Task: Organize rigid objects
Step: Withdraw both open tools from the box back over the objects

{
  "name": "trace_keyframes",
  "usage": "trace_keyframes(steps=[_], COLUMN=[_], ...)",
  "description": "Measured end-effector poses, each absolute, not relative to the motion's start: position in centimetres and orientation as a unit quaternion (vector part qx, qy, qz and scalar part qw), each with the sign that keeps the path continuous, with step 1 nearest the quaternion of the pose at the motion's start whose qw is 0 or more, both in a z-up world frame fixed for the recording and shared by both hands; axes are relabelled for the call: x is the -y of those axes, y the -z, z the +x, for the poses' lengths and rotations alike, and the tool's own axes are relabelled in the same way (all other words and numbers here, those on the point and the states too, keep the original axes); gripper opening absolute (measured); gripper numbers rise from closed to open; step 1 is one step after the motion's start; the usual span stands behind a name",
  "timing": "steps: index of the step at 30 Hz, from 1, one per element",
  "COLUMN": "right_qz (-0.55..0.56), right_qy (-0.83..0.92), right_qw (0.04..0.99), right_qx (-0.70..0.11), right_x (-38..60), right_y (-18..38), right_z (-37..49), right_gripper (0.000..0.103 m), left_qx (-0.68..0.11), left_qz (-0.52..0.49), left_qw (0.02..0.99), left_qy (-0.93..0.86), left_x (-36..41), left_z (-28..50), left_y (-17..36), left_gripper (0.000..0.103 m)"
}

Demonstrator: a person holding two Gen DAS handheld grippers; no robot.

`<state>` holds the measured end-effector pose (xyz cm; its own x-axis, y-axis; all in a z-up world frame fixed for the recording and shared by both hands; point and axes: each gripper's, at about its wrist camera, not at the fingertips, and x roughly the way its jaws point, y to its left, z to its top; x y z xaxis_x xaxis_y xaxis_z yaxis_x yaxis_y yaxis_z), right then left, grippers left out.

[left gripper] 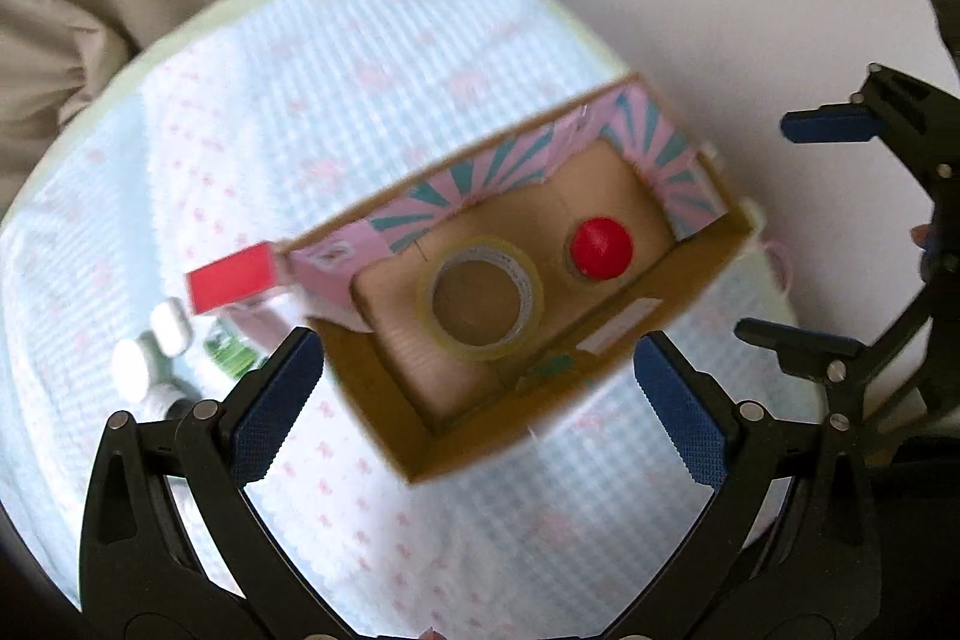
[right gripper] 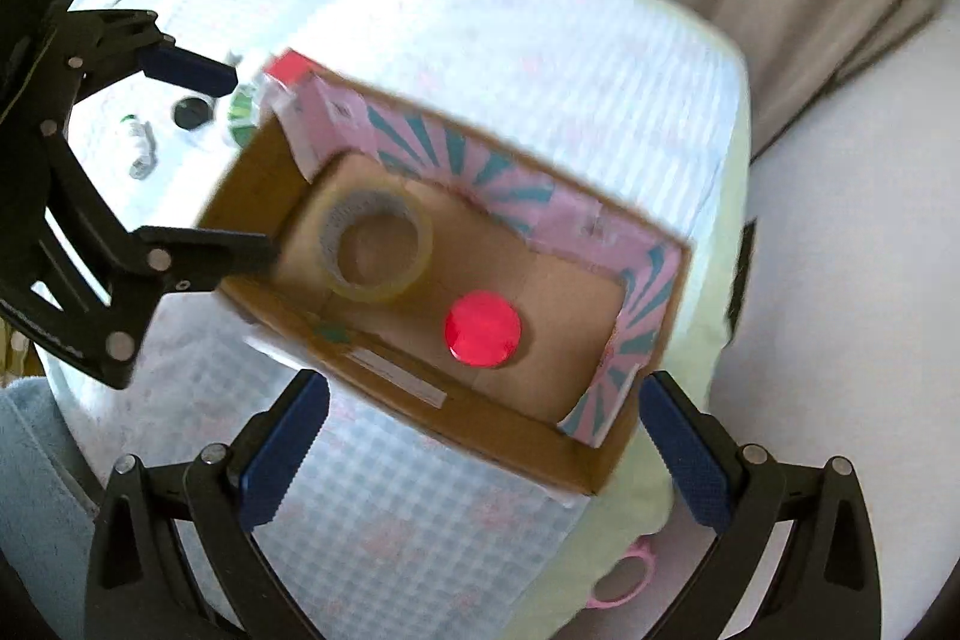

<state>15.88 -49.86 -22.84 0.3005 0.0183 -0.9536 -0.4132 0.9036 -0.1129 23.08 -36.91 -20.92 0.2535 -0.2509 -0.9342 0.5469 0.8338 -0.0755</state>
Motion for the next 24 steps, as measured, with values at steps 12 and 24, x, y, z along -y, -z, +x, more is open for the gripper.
trace_keyframes(steps=[12, 24], right_qz=[-0.138, -0.020], right_qy=[-0.133, -0.057], right_qw=[0.835, 0.876], right_qx=[-0.515, -0.479], right_x=[40.1, 27.6], right_y=[11.9, 10.5], right_z=[13.8, 12.3], right_gripper=[0.103, 0.103], left_qx=[-0.502, -0.510], left_qz=[0.075, 0.024], left_qw=[0.842, 0.852], left_qy=[0.183, 0.120], left_x=[20.3, 2.4], left_z=[17.6, 17.4], left_y=[10.7, 12.0], left_gripper=[0.103, 0.103])
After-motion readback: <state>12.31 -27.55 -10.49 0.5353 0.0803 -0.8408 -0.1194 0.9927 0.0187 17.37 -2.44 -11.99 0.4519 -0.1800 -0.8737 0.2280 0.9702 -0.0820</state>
